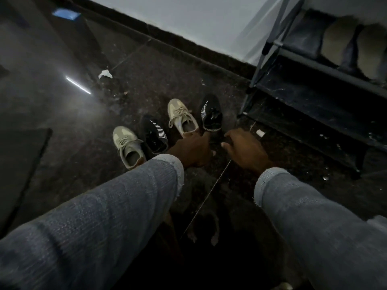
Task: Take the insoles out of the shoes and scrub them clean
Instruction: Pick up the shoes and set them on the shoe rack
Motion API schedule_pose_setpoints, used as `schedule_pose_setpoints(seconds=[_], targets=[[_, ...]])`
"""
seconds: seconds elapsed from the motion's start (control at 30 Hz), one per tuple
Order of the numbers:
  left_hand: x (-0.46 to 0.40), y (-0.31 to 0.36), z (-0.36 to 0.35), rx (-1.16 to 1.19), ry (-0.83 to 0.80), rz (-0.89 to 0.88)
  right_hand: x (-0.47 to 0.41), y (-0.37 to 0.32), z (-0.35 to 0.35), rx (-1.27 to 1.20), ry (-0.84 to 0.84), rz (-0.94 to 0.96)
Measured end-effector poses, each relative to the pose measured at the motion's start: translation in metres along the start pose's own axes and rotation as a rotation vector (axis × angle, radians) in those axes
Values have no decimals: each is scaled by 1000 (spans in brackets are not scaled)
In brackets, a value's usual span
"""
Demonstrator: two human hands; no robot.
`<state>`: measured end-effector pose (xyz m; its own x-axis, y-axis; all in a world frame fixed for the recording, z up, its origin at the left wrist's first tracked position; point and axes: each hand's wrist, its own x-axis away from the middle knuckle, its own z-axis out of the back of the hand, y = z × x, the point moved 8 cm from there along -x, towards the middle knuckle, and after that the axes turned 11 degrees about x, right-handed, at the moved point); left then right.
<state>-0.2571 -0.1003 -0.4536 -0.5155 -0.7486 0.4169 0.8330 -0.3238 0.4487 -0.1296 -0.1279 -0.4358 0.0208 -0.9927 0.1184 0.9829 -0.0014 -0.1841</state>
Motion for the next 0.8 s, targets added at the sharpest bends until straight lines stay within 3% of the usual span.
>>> schedule_pose_setpoints(seconds=[0.2,0.5,0.8], targets=[[-46,-24,12,-67,2,-6,-64,-6,-48,12,-81,16],[-69,-134,-19,-192,-57,83,-136,-9,-123,98,-156,-27],[-51,-199,-31,-126,-10,164,-141,-131,-193,-5,-227,374]])
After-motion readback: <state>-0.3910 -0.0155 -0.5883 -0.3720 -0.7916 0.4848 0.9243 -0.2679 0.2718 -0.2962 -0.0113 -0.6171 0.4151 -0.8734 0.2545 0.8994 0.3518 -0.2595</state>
